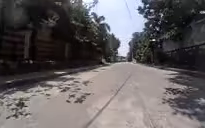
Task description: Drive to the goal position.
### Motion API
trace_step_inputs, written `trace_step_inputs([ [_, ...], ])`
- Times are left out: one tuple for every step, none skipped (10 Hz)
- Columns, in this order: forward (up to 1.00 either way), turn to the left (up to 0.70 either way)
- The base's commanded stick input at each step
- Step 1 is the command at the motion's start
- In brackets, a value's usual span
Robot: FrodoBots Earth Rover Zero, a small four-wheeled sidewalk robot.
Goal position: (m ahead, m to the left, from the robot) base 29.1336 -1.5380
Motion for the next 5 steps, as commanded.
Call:
trace_step_inputs([
  [1.00,0.00],
  [1.00,0.00],
  [1.00,0.00],
  [1.00,0.00],
  [1.00,0.00],
])
